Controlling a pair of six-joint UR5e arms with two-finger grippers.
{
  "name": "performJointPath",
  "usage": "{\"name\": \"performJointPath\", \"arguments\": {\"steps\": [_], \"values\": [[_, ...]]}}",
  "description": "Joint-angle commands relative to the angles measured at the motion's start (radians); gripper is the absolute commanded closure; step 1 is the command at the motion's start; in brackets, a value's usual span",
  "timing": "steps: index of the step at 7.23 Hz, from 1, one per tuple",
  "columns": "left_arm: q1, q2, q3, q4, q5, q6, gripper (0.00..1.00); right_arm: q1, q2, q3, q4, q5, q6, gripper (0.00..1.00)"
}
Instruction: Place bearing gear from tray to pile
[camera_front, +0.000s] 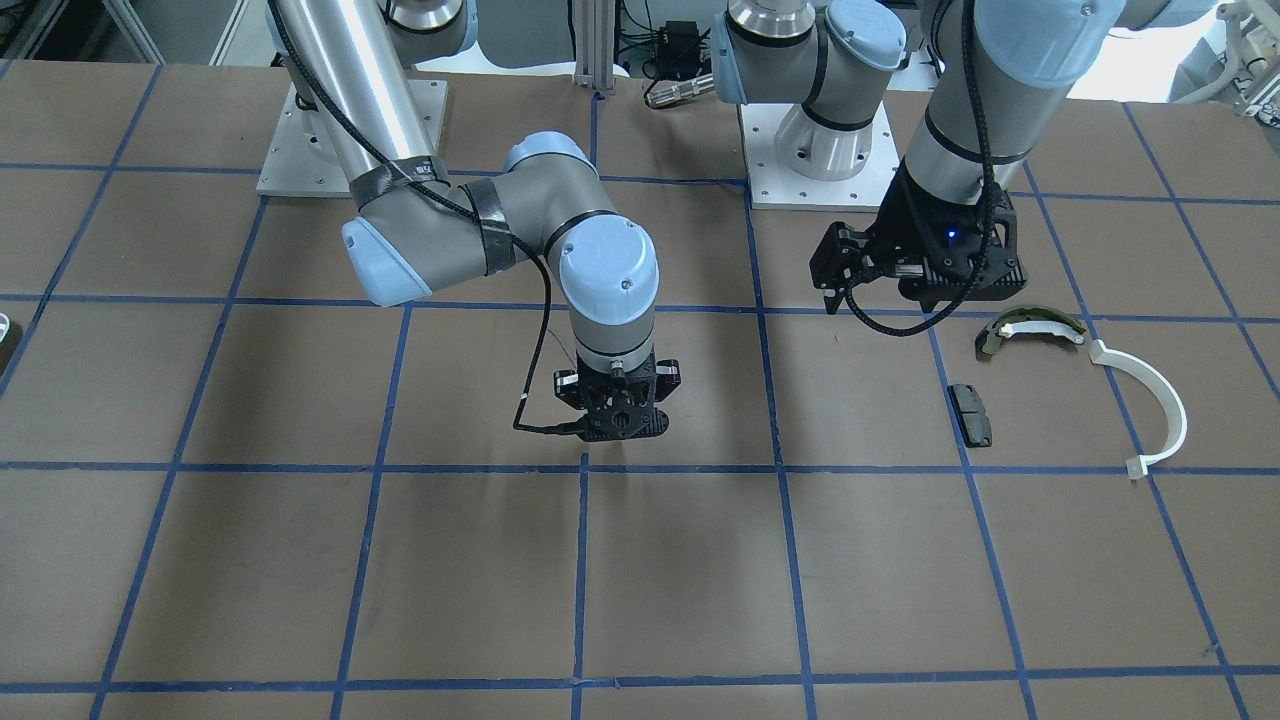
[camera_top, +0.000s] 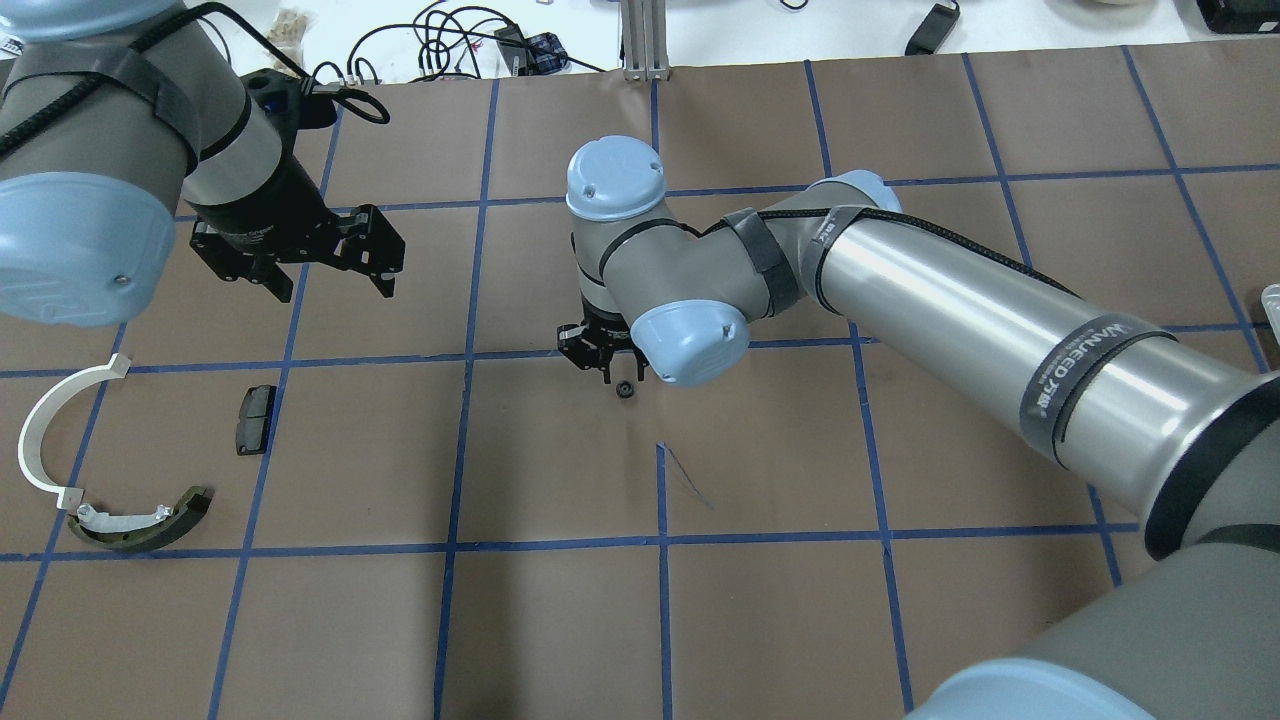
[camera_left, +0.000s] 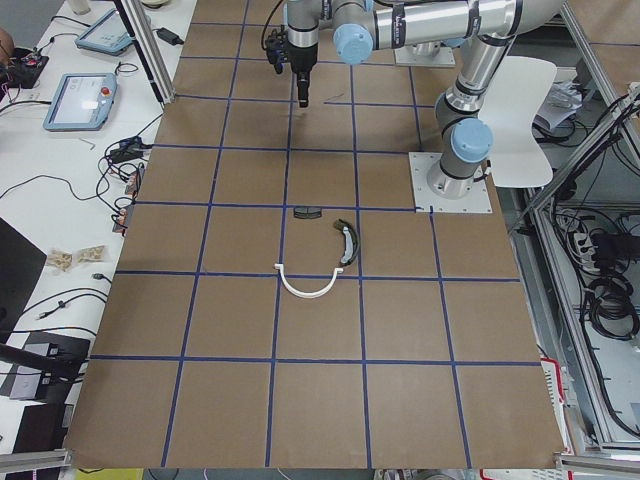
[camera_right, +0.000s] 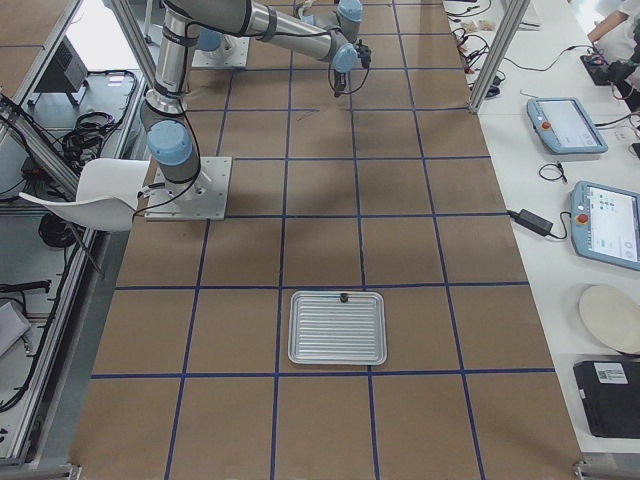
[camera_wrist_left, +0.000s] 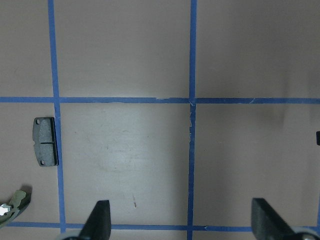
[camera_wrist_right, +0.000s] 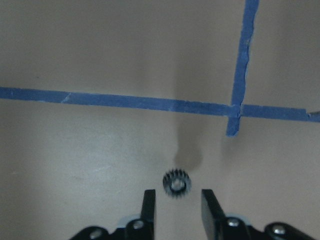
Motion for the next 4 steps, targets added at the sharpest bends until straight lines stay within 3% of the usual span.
{"name": "performJointPath", "arguments": {"steps": [1,2,4], "values": [[0.000,-0.025,-0.002,0.012,-0.002,-0.019,0.00,-0.032,-0.012,-0.009,-0.009,-0.008,-0.119,0.00],[-0.005,-0.042,0.000,0.012,-0.008,-0.023,0.00,-0.087,-0.050,0.000,-0.003,-0.014,-0.274,0.00],[-0.055,-0.071,0.001,-0.003,-0.008,-0.054,0.00,-0.243,-0.124,0.006,0.129,-0.016,-0.622,0.00]]}}
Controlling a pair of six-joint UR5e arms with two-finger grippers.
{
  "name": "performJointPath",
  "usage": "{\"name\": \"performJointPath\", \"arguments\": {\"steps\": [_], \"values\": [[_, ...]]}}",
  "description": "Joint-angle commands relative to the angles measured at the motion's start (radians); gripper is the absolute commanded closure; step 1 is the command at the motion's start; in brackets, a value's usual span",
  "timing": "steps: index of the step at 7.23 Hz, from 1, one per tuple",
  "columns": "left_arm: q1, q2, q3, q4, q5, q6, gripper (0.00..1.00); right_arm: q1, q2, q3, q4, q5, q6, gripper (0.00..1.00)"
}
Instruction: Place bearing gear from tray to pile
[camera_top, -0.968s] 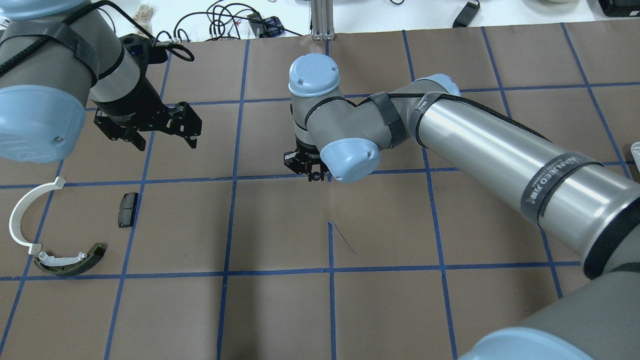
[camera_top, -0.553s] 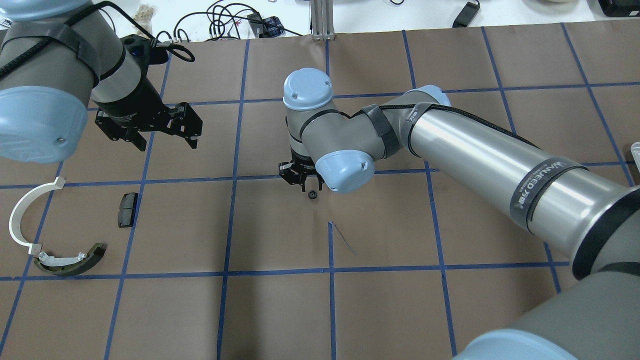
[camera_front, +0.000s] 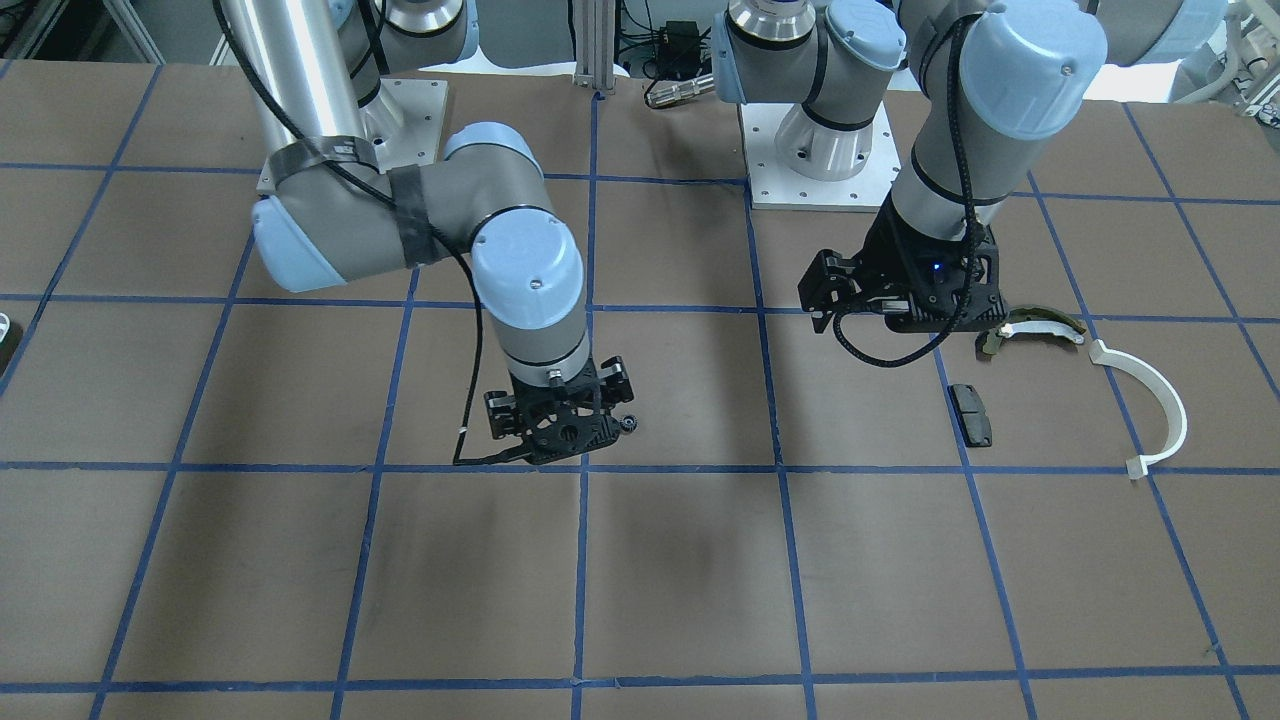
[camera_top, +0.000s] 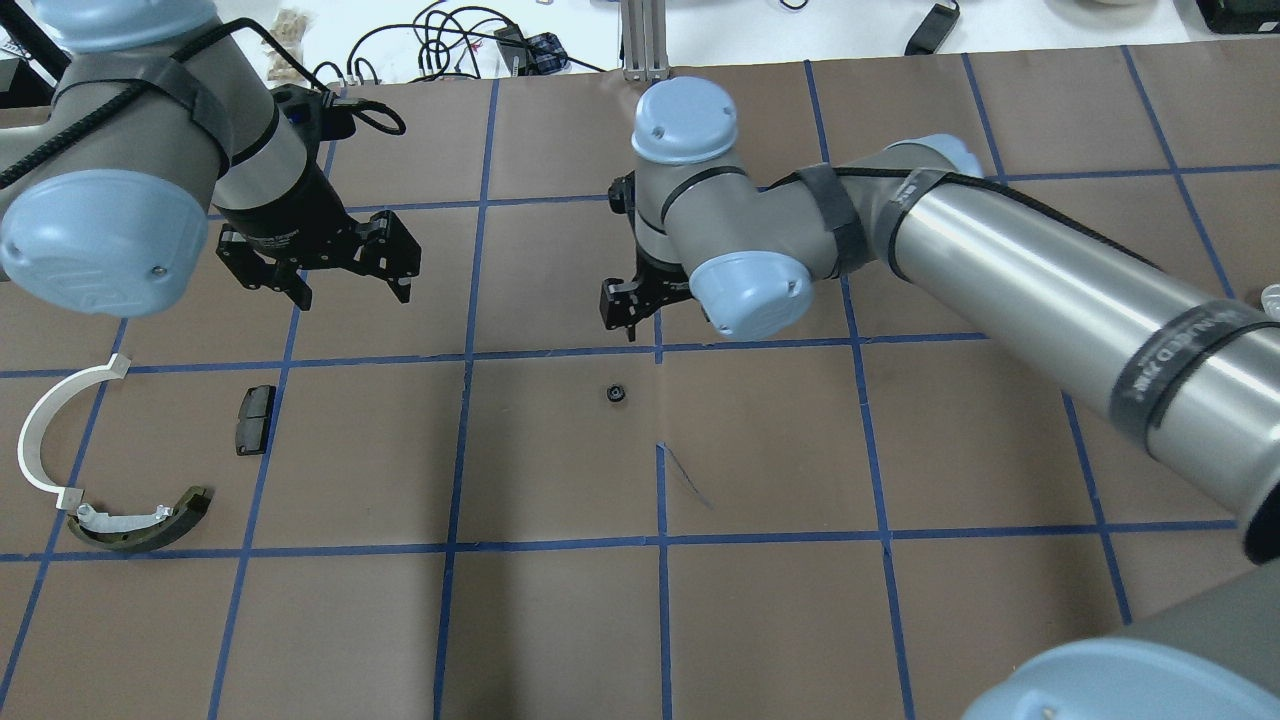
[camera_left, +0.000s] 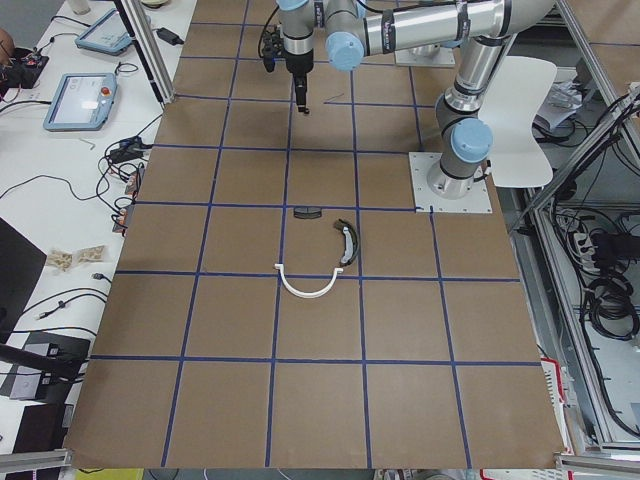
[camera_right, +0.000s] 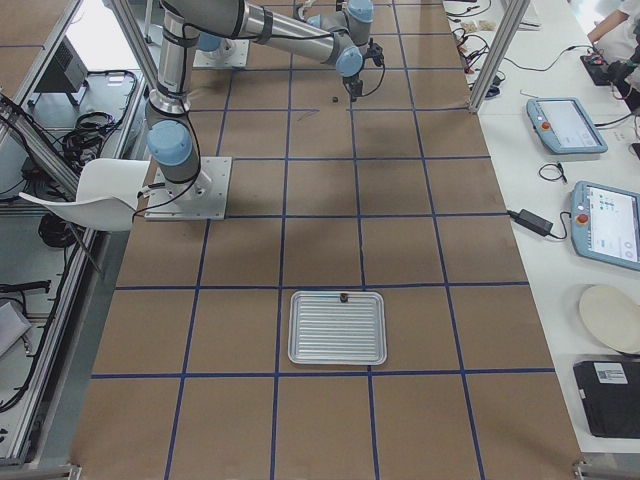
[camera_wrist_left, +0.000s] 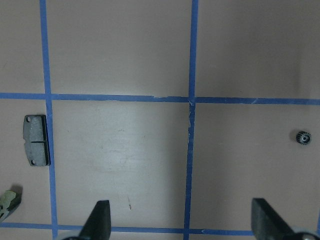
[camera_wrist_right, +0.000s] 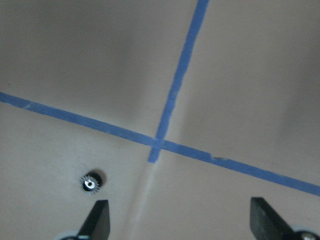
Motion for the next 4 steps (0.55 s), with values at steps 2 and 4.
{"name": "performJointPath", "arguments": {"steps": [2,4], "values": [[-0.110,-0.082,0.001,0.036,-0.021,-0.021,0.00,-0.279,-0.090,-0.003,0.174,-0.024,-0.483,0.00],[-0.214,-0.166,-0.002,0.149,-0.023,-0.143,0.00,-0.505,-0.147,0.004,0.259,-0.070,-0.839,0.00]]}}
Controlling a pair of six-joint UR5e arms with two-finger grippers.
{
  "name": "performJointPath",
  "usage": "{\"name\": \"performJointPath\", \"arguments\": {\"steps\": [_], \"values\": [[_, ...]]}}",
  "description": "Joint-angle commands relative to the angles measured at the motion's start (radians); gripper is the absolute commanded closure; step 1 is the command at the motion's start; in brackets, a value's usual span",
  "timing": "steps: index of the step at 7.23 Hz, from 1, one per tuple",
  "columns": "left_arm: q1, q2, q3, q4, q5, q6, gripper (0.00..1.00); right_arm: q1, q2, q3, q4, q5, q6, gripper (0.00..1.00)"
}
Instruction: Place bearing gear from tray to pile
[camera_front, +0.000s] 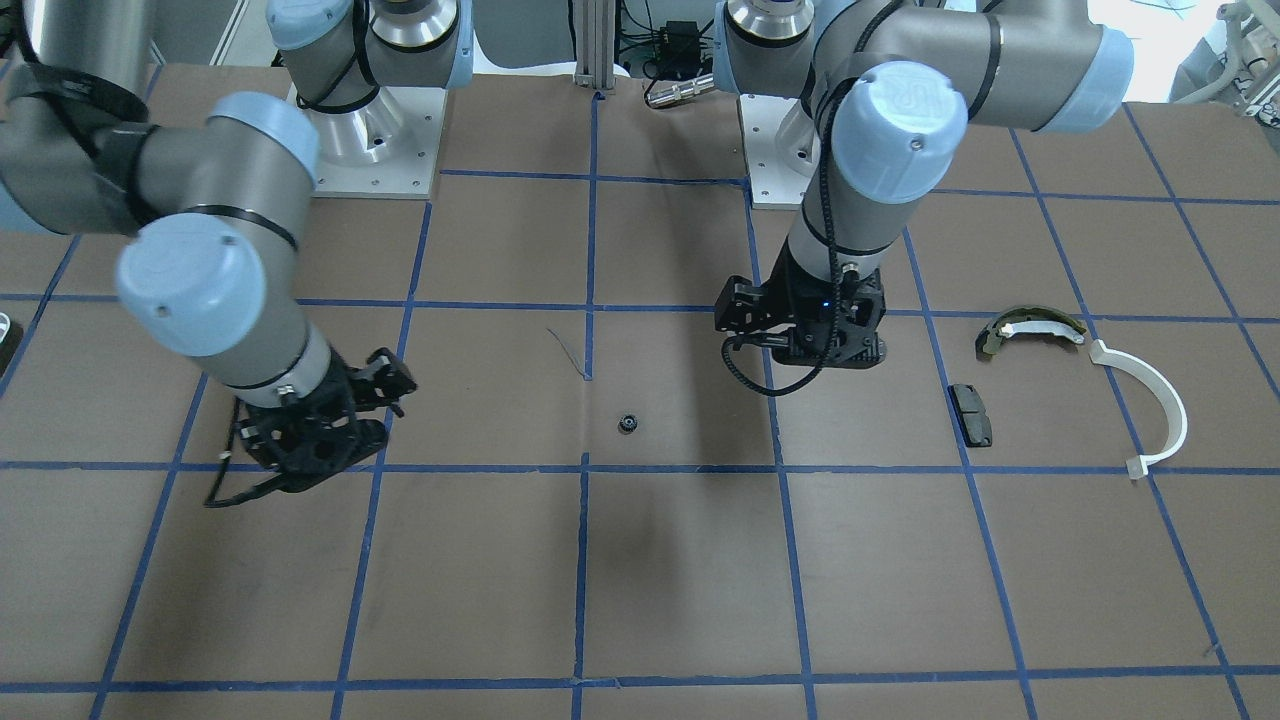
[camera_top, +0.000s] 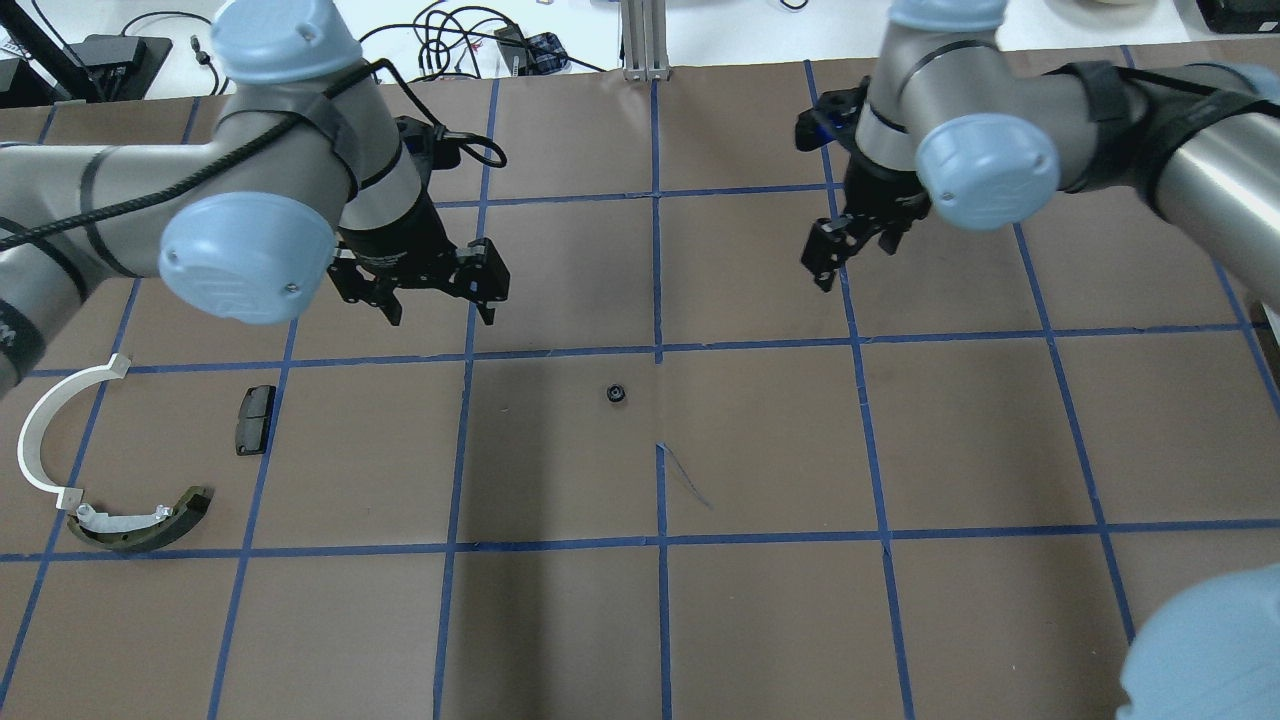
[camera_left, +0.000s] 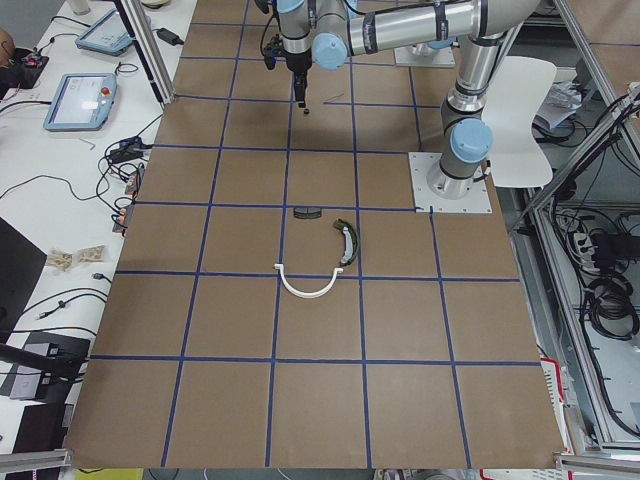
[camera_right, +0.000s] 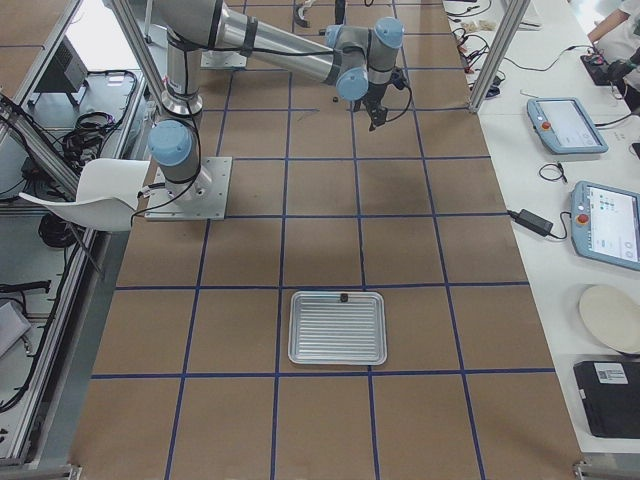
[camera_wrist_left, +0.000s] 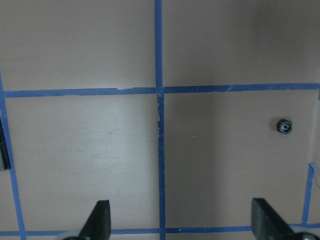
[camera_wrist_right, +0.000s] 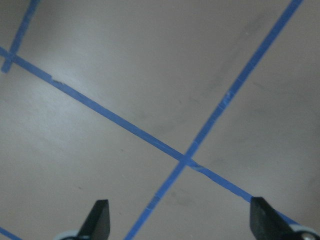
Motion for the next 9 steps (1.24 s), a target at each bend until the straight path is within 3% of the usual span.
{"name": "performJointPath", "arguments": {"steps": [1,3,5,6,7,8,9], "values": [[-0.103,-0.106,-0.027,0.178,-0.005,-0.091,0.00,-0.244,-0.039,0.005,0.035,-0.062,-0.427,0.00],[-0.164,-0.190,-0.100,0.358,-0.005,-0.132,0.00,-0.448,-0.036,-0.001,0.006,-0.076,-0.809,0.00],[-0.191,-0.244,-0.111,0.401,-0.005,-0.132,0.01,-0.612,-0.016,0.005,-0.106,-0.099,-1.150,0.00],[-0.195,-0.271,-0.111,0.444,-0.005,-0.132,0.03,-0.689,0.027,0.005,-0.115,-0.087,-1.305,0.00],[-0.203,-0.296,-0.111,0.469,-0.005,-0.132,0.03,-0.732,0.083,0.005,-0.206,-0.083,-1.435,0.00],[-0.206,-0.310,-0.109,0.484,-0.005,-0.132,0.08,-0.765,0.130,0.004,-0.307,-0.080,-1.588,0.00],[-0.209,-0.316,-0.109,0.486,-0.005,-0.132,0.20,-0.809,0.157,0.005,-0.342,-0.074,-1.663,0.00]]}}
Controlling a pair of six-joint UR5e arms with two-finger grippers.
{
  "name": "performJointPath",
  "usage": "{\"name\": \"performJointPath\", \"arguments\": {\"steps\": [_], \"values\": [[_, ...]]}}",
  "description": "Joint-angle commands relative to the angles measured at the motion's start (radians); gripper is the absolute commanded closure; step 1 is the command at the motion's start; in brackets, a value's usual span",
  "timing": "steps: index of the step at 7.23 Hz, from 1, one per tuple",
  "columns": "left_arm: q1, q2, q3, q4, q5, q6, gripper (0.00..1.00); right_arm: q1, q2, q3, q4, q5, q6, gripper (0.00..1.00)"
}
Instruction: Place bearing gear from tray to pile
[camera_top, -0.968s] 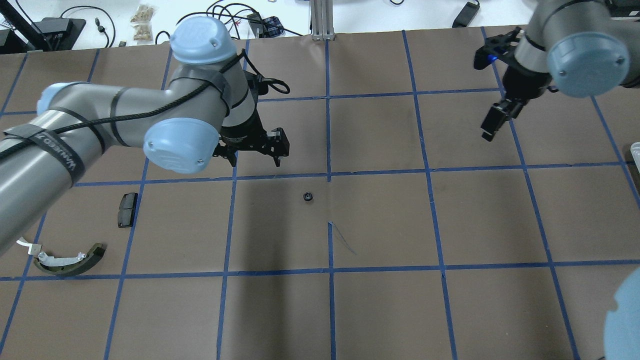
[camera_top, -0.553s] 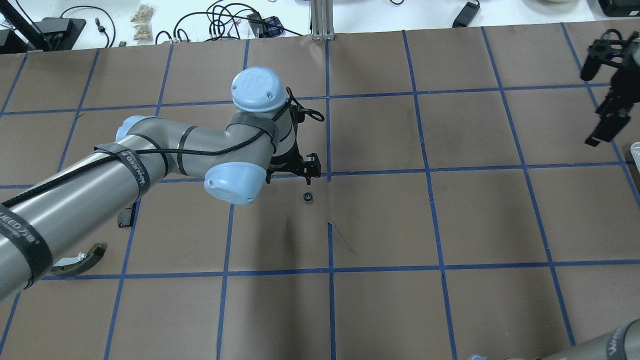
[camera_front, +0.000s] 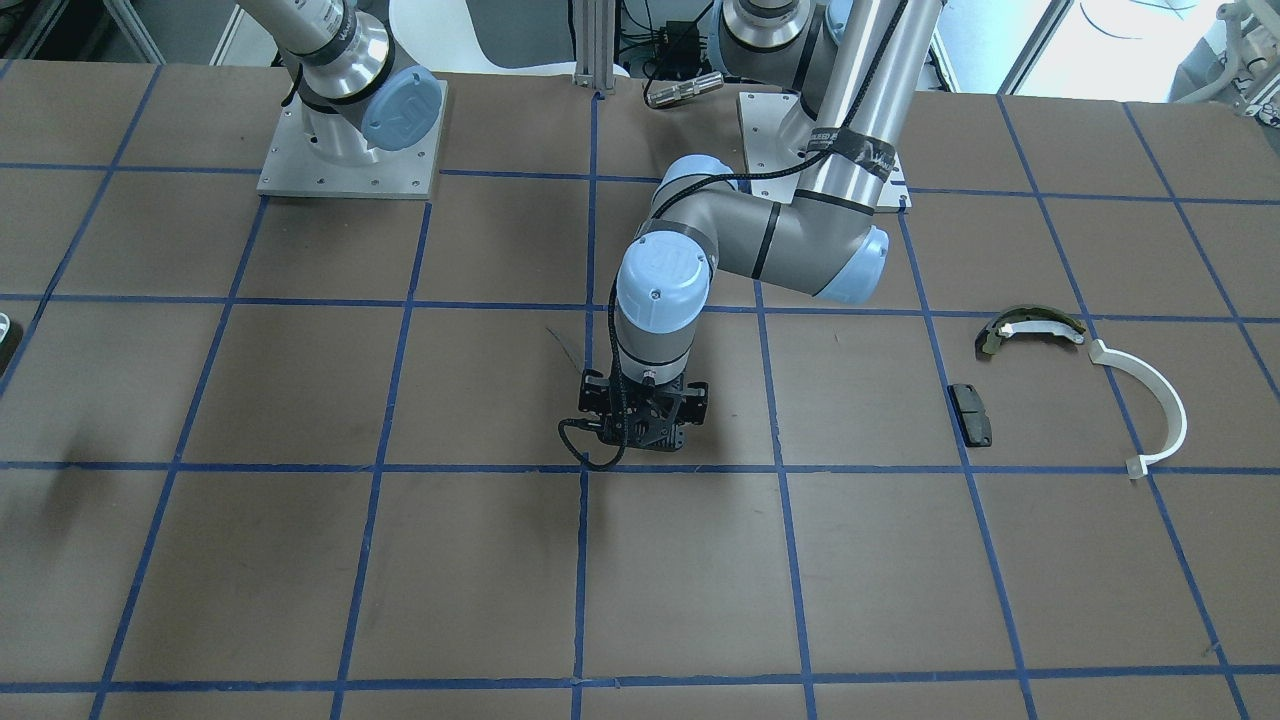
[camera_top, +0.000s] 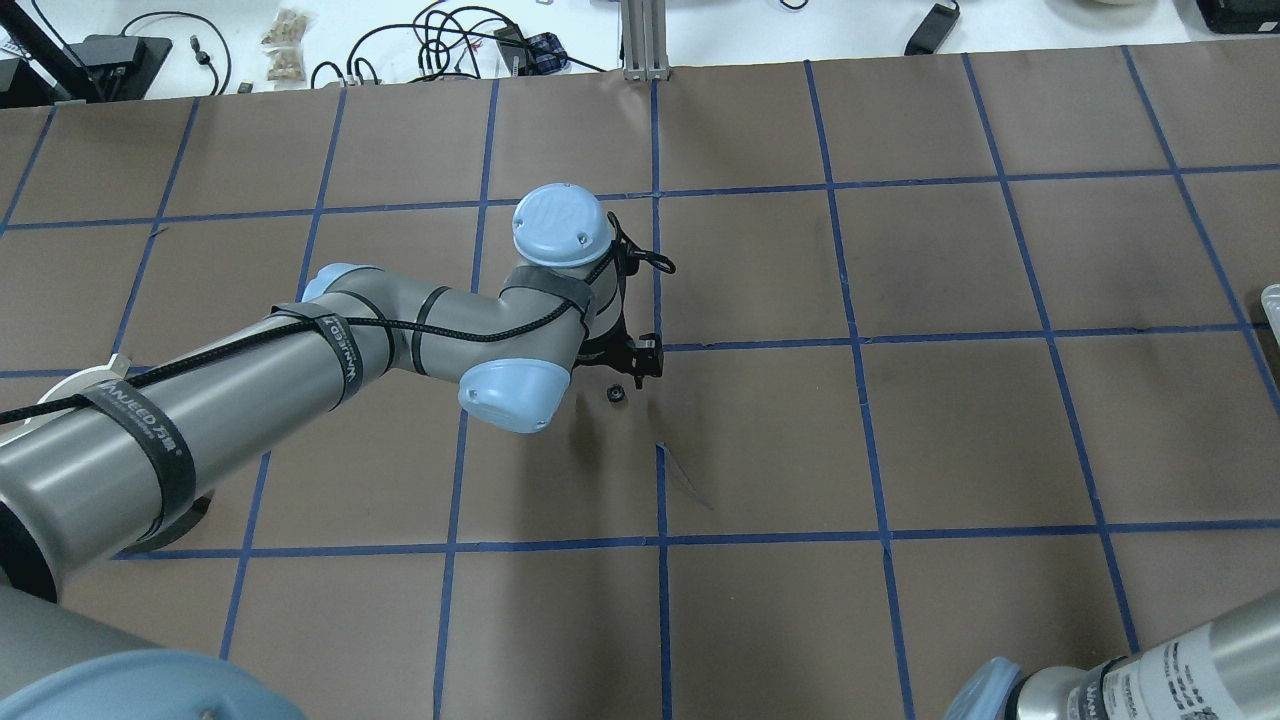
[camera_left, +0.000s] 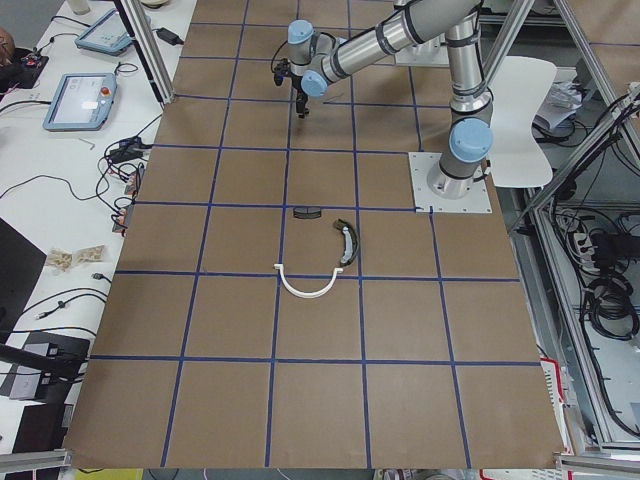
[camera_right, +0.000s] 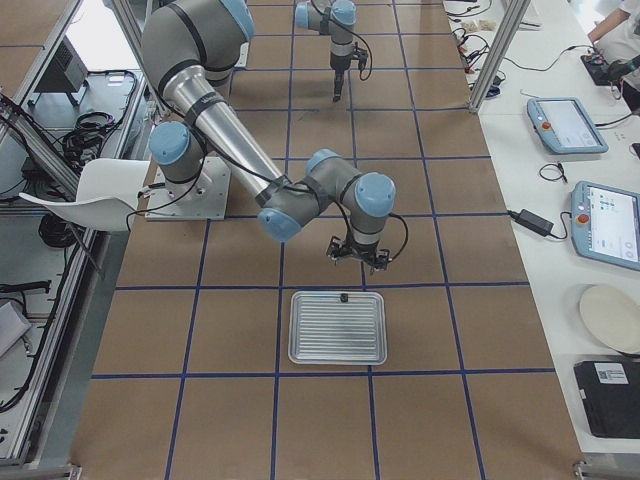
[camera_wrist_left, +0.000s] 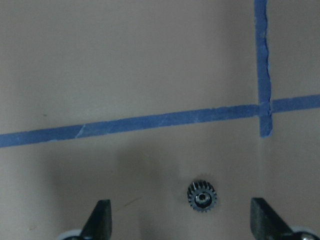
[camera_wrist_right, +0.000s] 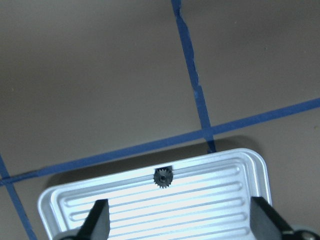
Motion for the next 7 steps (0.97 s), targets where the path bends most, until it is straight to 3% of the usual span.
{"name": "performJointPath", "arguments": {"steps": [1,2,3,4,7], "values": [[-0.006,-0.014,-0.001,0.010,-0.002,0.000,0.39,-0.075,0.073,0.004,-0.072,0.023,-0.151,0.00],[-0.009,-0.012,-0.001,0.008,0.000,0.000,0.57,-0.078,0.093,0.005,-0.073,0.058,-0.167,0.00],[-0.011,-0.012,-0.001,0.008,0.003,0.015,0.87,-0.077,0.099,0.016,-0.075,0.065,-0.165,0.00],[-0.011,-0.012,-0.001,0.010,0.002,0.015,0.99,-0.077,0.101,0.040,-0.101,0.065,-0.158,0.00],[0.003,0.023,0.013,-0.007,0.003,0.040,1.00,-0.077,0.101,0.082,-0.132,0.086,-0.167,0.00]]}}
